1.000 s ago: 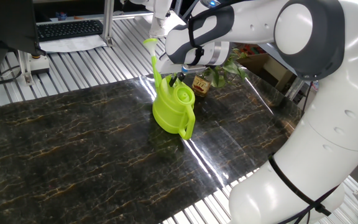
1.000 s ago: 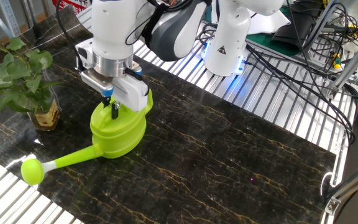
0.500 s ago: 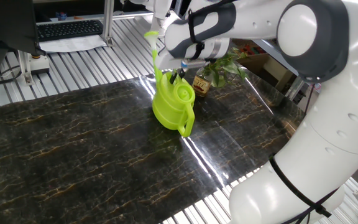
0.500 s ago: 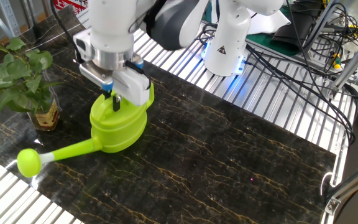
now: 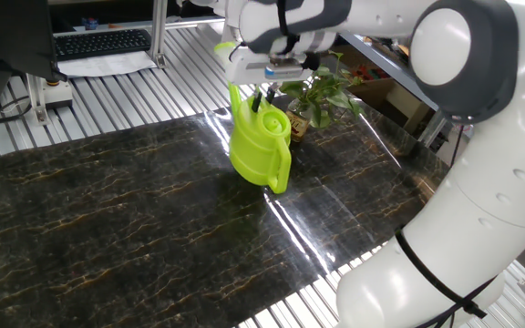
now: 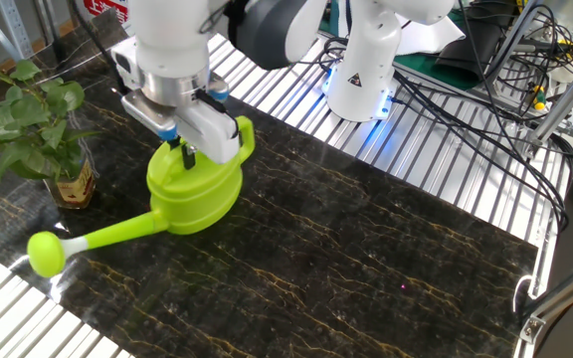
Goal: Water the plant
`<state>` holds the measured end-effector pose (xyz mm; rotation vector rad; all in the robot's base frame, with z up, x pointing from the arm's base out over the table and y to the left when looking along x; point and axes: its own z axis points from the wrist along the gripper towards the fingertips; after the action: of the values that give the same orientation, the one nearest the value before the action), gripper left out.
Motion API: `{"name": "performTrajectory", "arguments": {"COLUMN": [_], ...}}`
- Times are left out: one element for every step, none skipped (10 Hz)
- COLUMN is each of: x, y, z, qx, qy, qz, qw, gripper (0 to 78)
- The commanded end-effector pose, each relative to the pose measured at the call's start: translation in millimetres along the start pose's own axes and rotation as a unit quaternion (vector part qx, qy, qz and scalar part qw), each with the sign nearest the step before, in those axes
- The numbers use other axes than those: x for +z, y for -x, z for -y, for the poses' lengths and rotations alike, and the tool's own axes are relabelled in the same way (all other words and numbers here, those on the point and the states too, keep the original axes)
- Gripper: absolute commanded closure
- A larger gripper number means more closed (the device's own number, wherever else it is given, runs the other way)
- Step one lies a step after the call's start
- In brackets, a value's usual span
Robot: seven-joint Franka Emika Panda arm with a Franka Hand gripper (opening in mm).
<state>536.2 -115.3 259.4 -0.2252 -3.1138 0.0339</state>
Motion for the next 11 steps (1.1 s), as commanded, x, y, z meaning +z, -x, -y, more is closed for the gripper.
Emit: {"name": "performTrajectory", "arguments": {"x": [-5.7,-3.4,-2.7,-0.7,-0.7,-2.4,-4.5,-6.7,-8.4,-9.0,-8.5], "y": [-17.6,-27.7,-30.7,-45.2,-49.8,-59.0,-63.8,-68.2,-72.7,-77.8,-82.8], "z": [-13.3,-17.6,-18.6,-23.4,-25.0,-28.2,-30.5,-33.0,-35.7,-38.1,-39.7], "qx": [0.058,0.071,0.074,0.093,0.101,0.116,0.123,0.130,0.136,0.144,0.148], "qy": [0.016,0.020,0.021,0.031,0.033,0.039,0.040,0.040,0.040,0.042,0.043], "qz": [-0.070,-0.080,-0.083,-0.098,-0.104,-0.119,-0.126,-0.128,-0.129,-0.132,-0.132], "qw": [0.9957,0.9940,0.9936,0.9903,0.9889,0.9854,0.9836,0.9825,0.9814,0.9799,0.9792], "gripper": [75.3,75.3,75.3,75.3,75.3,75.3,75.3,75.3,75.3,75.3,75.3]}}
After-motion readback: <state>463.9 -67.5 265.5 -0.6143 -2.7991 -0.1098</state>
